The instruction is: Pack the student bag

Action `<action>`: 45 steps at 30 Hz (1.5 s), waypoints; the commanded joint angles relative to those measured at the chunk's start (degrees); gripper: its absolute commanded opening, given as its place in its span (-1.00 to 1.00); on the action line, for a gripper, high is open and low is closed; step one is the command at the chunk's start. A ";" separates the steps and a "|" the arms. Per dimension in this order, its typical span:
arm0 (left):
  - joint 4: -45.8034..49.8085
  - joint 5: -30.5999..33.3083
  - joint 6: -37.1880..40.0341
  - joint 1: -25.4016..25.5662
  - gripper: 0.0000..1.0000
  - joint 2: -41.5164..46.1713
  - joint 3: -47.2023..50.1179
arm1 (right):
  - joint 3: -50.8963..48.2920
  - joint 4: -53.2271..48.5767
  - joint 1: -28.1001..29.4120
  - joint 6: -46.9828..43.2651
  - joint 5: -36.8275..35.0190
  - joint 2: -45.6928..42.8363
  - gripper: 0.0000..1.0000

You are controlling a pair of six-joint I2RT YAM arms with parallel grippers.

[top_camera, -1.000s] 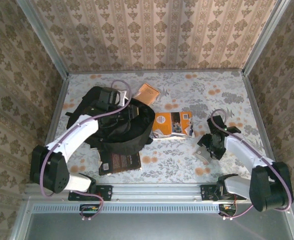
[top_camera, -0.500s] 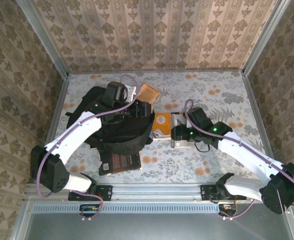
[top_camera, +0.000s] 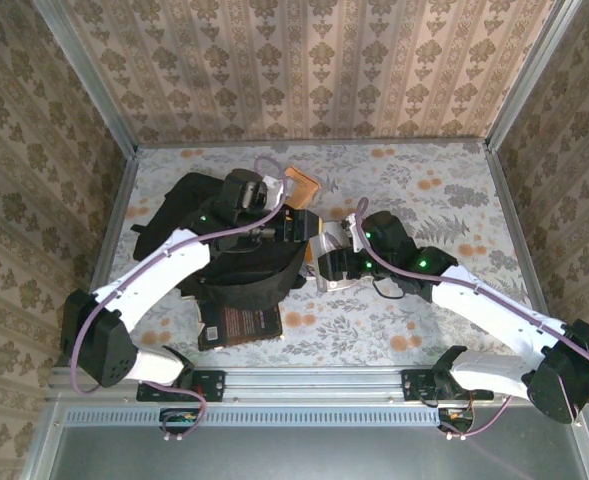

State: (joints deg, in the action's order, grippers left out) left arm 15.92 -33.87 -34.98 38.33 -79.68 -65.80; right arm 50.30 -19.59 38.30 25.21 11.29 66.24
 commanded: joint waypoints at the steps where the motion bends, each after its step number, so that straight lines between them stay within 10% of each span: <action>1: -5.03 -2.52 -3.00 0.90 0.67 -0.75 1.18 | 1.04 3.38 1.02 -1.29 2.03 0.21 0.56; 11: -10.10 -4.67 -6.59 1.94 0.45 -2.47 2.94 | 0.74 4.90 1.16 -0.33 2.72 0.12 0.57; 25: -14.59 -6.39 -10.78 1.08 -0.35 -2.84 4.42 | 0.68 6.17 1.16 1.55 -0.16 1.18 0.77; 37: -19.17 -3.95 -17.27 -6.19 -0.41 2.51 9.79 | -0.20 0.75 0.52 7.01 -11.49 -4.98 1.00; 45: -28.68 2.93 -29.68 -9.65 -0.44 9.10 17.10 | -3.33 4.04 -3.30 29.85 -11.78 -11.47 1.00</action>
State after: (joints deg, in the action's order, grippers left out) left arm -4.99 -33.50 -57.43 29.15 -73.41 -50.33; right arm 48.36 -16.84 35.66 42.37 0.32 55.29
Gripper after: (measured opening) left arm 0.341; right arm 0.999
